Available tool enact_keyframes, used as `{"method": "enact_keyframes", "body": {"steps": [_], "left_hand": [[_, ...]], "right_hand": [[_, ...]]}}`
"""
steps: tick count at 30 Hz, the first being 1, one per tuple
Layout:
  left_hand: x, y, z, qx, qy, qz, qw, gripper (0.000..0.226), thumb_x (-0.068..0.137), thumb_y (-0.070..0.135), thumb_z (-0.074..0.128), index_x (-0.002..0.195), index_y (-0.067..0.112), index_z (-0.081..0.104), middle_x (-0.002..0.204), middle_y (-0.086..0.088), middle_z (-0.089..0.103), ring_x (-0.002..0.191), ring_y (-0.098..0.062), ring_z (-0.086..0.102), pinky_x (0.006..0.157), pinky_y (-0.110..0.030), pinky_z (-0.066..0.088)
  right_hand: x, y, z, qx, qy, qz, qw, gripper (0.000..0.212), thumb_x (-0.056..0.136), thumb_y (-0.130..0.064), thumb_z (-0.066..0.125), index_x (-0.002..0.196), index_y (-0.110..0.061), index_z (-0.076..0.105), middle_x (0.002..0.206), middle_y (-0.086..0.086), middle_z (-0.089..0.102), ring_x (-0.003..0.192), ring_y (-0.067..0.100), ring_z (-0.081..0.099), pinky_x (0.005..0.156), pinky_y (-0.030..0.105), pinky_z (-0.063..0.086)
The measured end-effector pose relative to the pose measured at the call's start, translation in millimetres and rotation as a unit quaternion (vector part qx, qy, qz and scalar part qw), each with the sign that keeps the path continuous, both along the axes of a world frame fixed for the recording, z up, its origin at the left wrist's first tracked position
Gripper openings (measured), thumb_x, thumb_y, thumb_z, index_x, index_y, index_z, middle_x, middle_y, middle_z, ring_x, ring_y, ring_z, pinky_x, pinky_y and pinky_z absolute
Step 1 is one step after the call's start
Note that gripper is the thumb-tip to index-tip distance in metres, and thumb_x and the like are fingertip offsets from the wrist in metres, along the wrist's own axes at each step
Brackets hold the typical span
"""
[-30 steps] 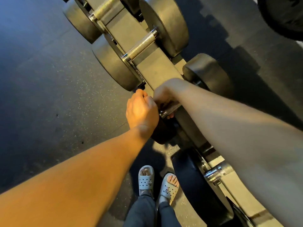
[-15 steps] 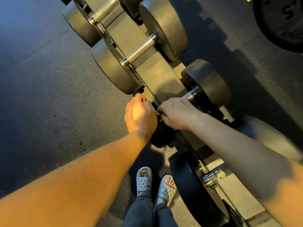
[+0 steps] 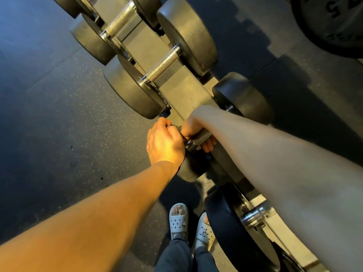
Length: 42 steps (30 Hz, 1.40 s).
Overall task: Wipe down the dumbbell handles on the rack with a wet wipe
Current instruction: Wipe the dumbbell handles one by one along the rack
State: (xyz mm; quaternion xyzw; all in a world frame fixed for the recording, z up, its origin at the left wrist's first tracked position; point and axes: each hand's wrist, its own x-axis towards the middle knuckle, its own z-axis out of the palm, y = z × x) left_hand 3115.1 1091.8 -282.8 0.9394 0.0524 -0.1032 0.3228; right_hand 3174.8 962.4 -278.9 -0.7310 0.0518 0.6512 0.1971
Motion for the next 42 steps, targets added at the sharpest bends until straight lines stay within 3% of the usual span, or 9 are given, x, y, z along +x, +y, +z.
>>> {"method": "enact_keyframes", "body": {"steps": [4, 13, 16, 18, 20, 23, 29, 35, 42], "left_hand": [[1, -1, 0, 0.007, 0.001, 0.007, 1.000, 0.022, 0.089, 0.031, 0.031, 0.091, 0.023, 0.052, 0.091, 0.002, 0.056, 0.091, -0.025, 0.055, 0.082, -0.047, 0.048], [-3, 0, -2, 0.004, -0.012, -0.002, 1.000, 0.019, 0.094, 0.030, 0.032, 0.093, 0.028, 0.051, 0.091, 0.002, 0.059, 0.090, -0.022, 0.058, 0.084, -0.051, 0.052], [-3, -1, -3, 0.006, -0.006, 0.006, 1.000, 0.018, 0.099, 0.023, 0.036, 0.093, 0.027, 0.051, 0.089, 0.002, 0.059, 0.088, -0.021, 0.058, 0.082, -0.048, 0.053], [-3, -1, -2, 0.006, -0.006, 0.007, 1.000, 0.018, 0.100, 0.020, 0.037, 0.092, 0.025, 0.052, 0.086, 0.002, 0.058, 0.086, -0.021, 0.057, 0.079, -0.046, 0.052], [-3, -1, -2, 0.009, -0.008, 0.007, 1.000, 0.018, 0.101, 0.019, 0.037, 0.092, 0.024, 0.053, 0.084, 0.003, 0.057, 0.085, -0.021, 0.057, 0.076, -0.043, 0.049], [-2, -1, -1, 0.012, -0.005, 0.007, 1.000, 0.019, 0.102, 0.019, 0.037, 0.095, 0.022, 0.054, 0.083, 0.002, 0.057, 0.083, -0.020, 0.056, 0.072, -0.038, 0.045], [-1, -1, -2, 0.012, -0.003, 0.009, 1.000, 0.020, 0.103, 0.019, 0.036, 0.096, 0.022, 0.054, 0.081, 0.003, 0.056, 0.077, -0.016, 0.055, 0.067, -0.034, 0.041], [-2, -2, 0, 0.009, -0.002, 0.005, 1.000, 0.019, 0.103, 0.018, 0.036, 0.097, 0.021, 0.054, 0.080, 0.005, 0.053, 0.076, -0.014, 0.052, 0.072, -0.038, 0.046], [-2, -2, 2, 0.006, 0.007, 0.003, 1.000, 0.019, 0.104, 0.018, 0.035, 0.099, 0.020, 0.054, 0.085, -0.001, 0.057, 0.073, -0.008, 0.049, 0.066, -0.032, 0.040]], "right_hand": [[-26, -5, 5, 0.035, -0.217, -0.003, 0.976, 0.021, 0.100, -0.024, 0.049, 0.095, -0.009, 0.063, 0.088, 0.012, 0.071, 0.075, 0.026, 0.069, 0.073, 0.039, 0.058], [-146, 0, 4, 0.090, -0.617, -0.216, 0.751, 0.011, 0.098, -0.017, 0.057, 0.092, -0.016, 0.066, 0.101, 0.000, 0.061, 0.095, 0.013, 0.057, 0.085, 0.025, 0.049], [-164, 7, 7, 0.078, -0.445, -0.652, 0.608, 0.012, 0.100, -0.023, 0.061, 0.092, -0.023, 0.070, 0.104, -0.002, 0.064, 0.097, 0.013, 0.065, 0.083, 0.028, 0.057], [-156, 2, 2, 0.089, -0.187, -0.883, 0.421, 0.013, 0.102, -0.019, 0.059, 0.106, -0.017, 0.070, 0.106, 0.006, 0.068, 0.097, 0.020, 0.068, 0.081, 0.034, 0.060], [-143, -7, -2, 0.132, -0.041, -0.956, 0.258, 0.023, 0.104, -0.013, 0.052, 0.122, -0.007, 0.064, 0.114, 0.016, 0.066, 0.097, 0.027, 0.066, 0.068, 0.034, 0.059], [-125, -10, -6, 0.149, -0.021, -0.979, 0.141, 0.028, 0.105, -0.013, 0.046, 0.125, -0.001, 0.062, 0.118, 0.020, 0.063, 0.094, 0.025, 0.066, 0.065, 0.030, 0.057], [-96, 14, -5, 0.043, -0.175, -0.953, 0.245, 0.030, 0.105, -0.027, 0.050, 0.129, -0.010, 0.058, 0.126, 0.016, 0.060, 0.111, 0.027, 0.061, 0.097, 0.038, 0.050], [-114, 30, -31, -0.029, -0.370, -0.761, 0.532, 0.028, 0.108, -0.024, 0.045, 0.113, -0.001, 0.060, 0.103, 0.014, 0.058, 0.078, 0.008, 0.053, 0.059, 0.002, 0.039], [-138, 26, -40, -0.019, -0.314, -0.652, 0.690, 0.023, 0.101, -0.027, 0.056, 0.107, -0.008, 0.067, 0.094, 0.005, 0.069, 0.086, 0.019, 0.070, 0.081, 0.035, 0.060]]}}
